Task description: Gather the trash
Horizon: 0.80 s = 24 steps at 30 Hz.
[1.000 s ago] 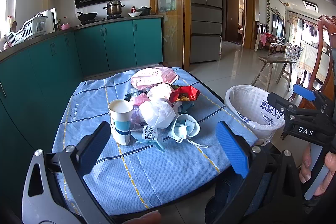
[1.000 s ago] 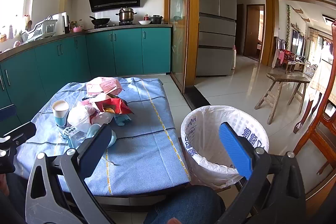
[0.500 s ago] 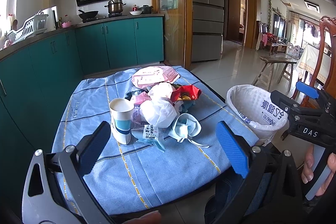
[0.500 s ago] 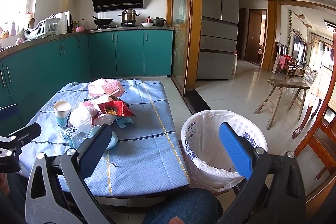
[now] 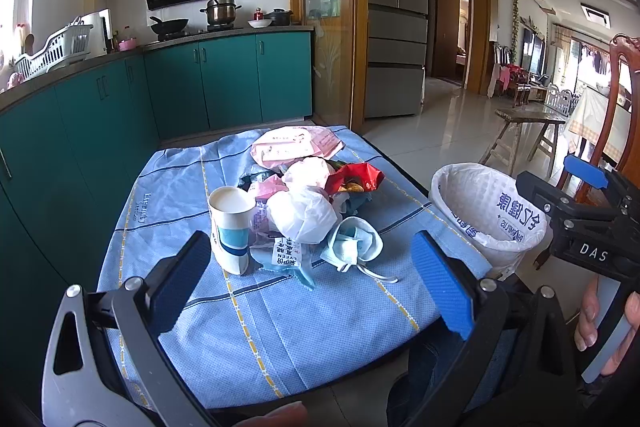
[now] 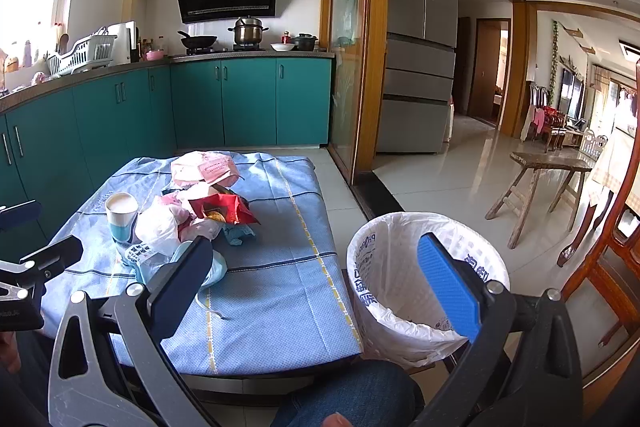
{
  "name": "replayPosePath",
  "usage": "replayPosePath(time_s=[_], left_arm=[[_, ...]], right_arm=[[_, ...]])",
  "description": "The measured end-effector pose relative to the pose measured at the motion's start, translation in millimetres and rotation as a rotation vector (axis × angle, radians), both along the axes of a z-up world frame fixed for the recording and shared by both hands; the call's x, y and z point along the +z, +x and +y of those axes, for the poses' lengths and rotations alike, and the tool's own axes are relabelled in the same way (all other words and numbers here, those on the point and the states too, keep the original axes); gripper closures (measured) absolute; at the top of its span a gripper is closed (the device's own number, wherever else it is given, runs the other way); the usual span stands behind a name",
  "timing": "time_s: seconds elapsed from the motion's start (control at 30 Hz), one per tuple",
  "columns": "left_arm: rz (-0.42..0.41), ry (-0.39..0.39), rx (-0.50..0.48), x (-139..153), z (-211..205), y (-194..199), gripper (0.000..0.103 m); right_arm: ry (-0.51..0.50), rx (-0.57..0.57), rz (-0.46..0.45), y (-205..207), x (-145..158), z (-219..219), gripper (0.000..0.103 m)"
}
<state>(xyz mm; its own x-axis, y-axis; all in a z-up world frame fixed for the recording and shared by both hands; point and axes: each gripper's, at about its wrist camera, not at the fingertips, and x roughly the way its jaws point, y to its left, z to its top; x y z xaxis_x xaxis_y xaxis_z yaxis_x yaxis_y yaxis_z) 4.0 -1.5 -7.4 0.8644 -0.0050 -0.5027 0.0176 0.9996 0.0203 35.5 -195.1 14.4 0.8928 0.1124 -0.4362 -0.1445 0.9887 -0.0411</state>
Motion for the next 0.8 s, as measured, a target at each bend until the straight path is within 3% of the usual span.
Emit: replayPosePath(time_s=[0.8], left_arm=[[0.016, 0.004, -0.002, -1.1, -2.6, 1.7, 0.003]], right_arm=[[-0.014, -0.038, 0.007, -0.4, -4.1, -9.2, 0.003]])
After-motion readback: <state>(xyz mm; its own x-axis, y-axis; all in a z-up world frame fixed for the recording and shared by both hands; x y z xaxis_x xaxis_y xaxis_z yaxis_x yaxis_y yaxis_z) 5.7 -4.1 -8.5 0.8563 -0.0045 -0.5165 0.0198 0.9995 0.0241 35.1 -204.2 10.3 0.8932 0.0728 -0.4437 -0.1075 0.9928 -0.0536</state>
